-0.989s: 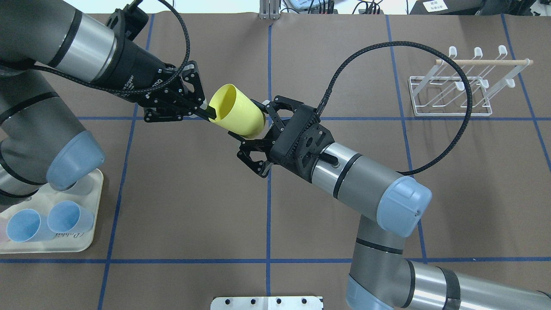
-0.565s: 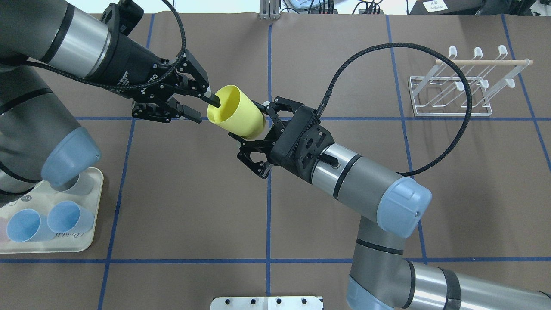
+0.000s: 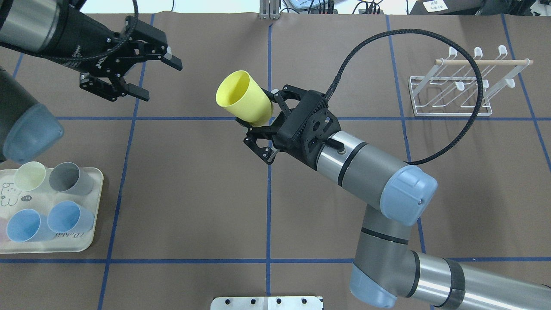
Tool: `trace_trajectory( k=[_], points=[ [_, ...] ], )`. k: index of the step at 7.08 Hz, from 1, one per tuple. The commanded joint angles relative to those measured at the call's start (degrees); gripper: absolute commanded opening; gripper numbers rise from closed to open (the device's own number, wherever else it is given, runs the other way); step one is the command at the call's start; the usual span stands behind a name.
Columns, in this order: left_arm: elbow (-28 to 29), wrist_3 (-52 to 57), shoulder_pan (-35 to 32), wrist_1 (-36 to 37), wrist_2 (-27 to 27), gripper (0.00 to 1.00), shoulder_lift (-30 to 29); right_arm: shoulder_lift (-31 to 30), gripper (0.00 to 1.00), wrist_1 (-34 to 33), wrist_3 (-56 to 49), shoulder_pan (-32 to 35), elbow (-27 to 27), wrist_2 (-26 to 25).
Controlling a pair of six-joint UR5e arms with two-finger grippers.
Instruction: Transfer IKEA cup to right arm and place on rack
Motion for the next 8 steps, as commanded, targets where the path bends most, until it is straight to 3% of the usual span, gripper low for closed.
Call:
trace_trajectory(
  k=[1,2,4,5,8],
  points=[
    [0.07,12.62,-5.26,0.1,0.08,1.0,8.32,-0.35,0.23,-16.91,1.79,4.27,4.8,0.44],
    [0.33,22.35,-8.33,0.19,0.51,1.0,13.42,-0.79,0.22,-28.93,1.79,7.17,9.36,2.71],
    [0.86,42.82,-15.62,4.72,0.69,1.0,21.26,-0.88,0.23,-48.05,-1.27,17.5,14.41,16.18],
    [0.95,52.67,-19.22,6.67,0.69,1.0,24.51,-1.83,0.23,-52.74,-6.33,22.09,14.51,21.22],
    [6.29,76.8,-28.12,8.19,0.08,1.0,30.15,-8.94,0.21,-57.07,-28.8,32.46,13.98,24.59]
  ],
)
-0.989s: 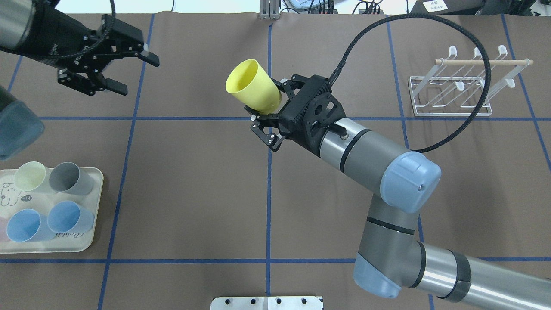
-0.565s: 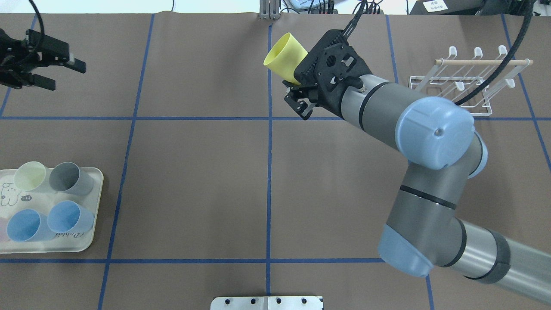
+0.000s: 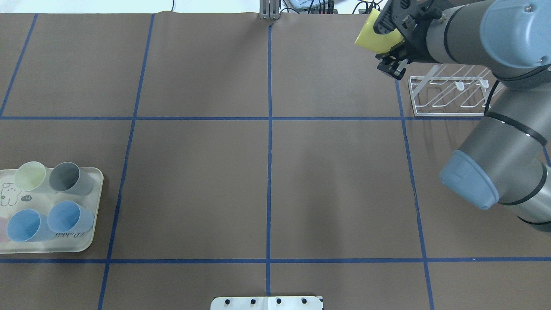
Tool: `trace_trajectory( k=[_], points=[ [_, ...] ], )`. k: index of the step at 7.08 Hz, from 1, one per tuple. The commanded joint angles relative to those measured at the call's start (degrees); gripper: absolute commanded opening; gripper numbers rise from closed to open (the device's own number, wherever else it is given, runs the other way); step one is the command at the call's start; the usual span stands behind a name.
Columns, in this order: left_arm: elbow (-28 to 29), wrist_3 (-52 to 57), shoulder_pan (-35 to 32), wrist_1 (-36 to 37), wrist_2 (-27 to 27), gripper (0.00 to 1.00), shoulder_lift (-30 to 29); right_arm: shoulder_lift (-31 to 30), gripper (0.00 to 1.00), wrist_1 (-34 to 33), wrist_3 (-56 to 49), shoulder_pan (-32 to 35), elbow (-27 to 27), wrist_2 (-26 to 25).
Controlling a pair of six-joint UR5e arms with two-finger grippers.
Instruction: Transfer IKEA cup to right arm and place on rack
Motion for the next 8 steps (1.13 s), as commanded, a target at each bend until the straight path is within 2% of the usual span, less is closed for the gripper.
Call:
trace_trajectory(
  k=[1,2,5,6,8],
  points=[
    [2.04,8.91,-3.25,0.31,-0.31,1.0,2.48,-2.81,0.21,-7.06,-18.96,8.64,-0.37,3.33],
    [2.03,8.91,-3.26,0.23,-0.4,1.0,2.66,-2.81,0.21,-9.28,-28.01,11.38,-1.85,3.16],
    [1.77,8.82,-3.17,-0.04,-0.49,1.0,3.1,-2.11,0.21,-8.52,-53.85,19.29,-11.07,2.55],
    [1.86,8.73,-3.17,-0.04,-1.97,1.0,3.1,-1.93,0.17,-8.43,-60.3,20.45,-14.05,1.07],
    [1.86,8.47,-3.17,-0.04,-2.33,1.0,3.1,-1.93,0.15,-5.55,-65.7,20.72,-18.45,-2.26]
  ],
)
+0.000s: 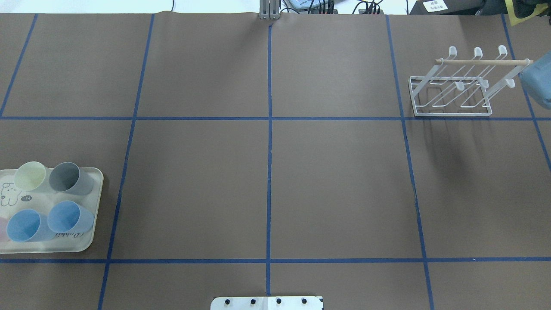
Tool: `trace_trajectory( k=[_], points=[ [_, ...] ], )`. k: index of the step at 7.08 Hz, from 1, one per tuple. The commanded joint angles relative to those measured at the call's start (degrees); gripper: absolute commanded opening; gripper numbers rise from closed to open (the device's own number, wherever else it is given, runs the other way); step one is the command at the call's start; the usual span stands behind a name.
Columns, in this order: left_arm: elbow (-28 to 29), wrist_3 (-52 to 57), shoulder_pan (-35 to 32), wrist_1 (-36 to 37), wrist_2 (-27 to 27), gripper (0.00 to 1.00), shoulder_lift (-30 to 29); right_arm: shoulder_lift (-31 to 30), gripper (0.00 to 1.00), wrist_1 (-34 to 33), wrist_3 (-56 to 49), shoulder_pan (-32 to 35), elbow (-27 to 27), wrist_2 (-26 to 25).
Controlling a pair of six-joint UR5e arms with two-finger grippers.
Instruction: Transfer IKEA cup to right arm and place on rack
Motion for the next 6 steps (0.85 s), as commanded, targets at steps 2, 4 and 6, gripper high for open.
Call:
trace_trajectory(
  k=[2,4,6],
  points=[
    [-0.16,-0.26,0.0,0.0,-0.3,1.0,0.0,1.35,0.16,5.6,-4.22,-2.37,-7.48,-7.3],
    [0.11,-0.26,0.01,0.0,-0.3,1.0,-0.09,1.27,0.2,5.18,-2.72,-7.63,-7.76,-15.8],
    [0.11,-0.35,0.09,0.09,-0.3,1.0,-0.09,0.49,0.2,5.17,-0.98,-9.58,-8.11,-16.99]
  ],
)
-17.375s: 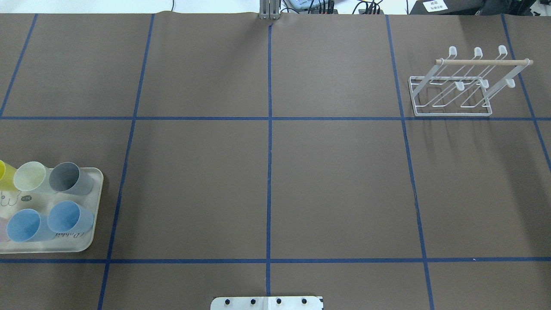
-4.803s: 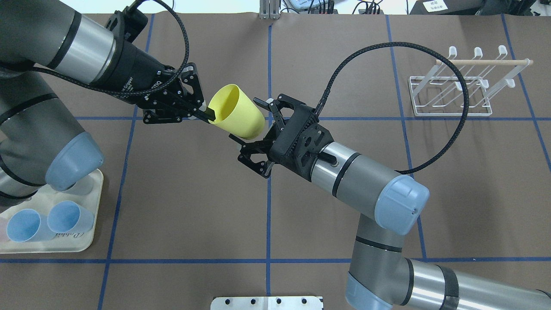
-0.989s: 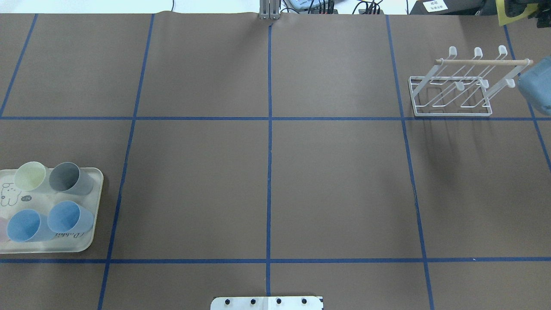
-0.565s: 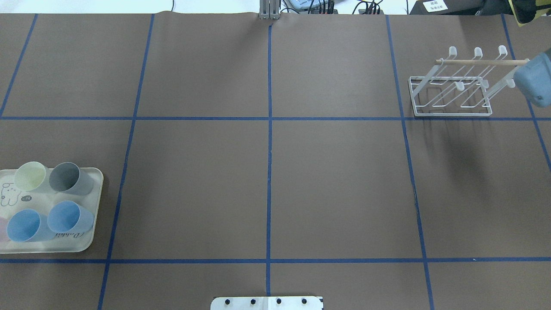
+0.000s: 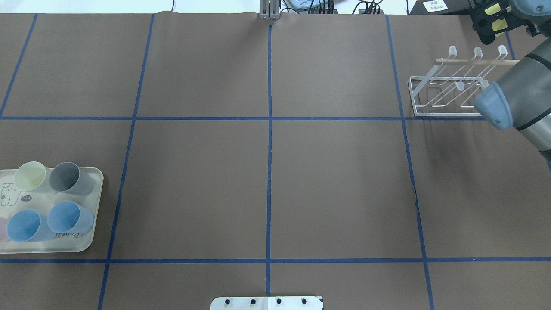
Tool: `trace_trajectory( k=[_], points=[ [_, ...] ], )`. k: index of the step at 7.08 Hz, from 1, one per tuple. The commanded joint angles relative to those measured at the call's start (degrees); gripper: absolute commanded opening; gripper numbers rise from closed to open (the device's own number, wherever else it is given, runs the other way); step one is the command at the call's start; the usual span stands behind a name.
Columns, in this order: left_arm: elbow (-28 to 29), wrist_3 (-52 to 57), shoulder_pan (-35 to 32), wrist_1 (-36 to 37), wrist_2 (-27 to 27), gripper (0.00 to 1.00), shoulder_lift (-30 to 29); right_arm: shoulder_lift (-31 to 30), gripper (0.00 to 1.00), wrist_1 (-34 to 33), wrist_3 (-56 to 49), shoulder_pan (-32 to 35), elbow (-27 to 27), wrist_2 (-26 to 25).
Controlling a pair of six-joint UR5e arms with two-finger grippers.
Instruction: Transfer IKEA cup to right arm and place on rack
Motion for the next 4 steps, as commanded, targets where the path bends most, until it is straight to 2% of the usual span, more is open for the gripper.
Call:
trace_trajectory(
  k=[1,4],
  points=[
    [0.11,-0.03,-0.02,0.07,0.0,1.0,-0.01,-0.5,0.21,0.05,1.96,-1.98,-0.56,-0.93],
    [0.11,-0.03,0.06,0.07,0.0,1.0,-0.01,-0.59,0.22,0.05,1.97,-3.12,-1.97,-1.01]
  ],
)
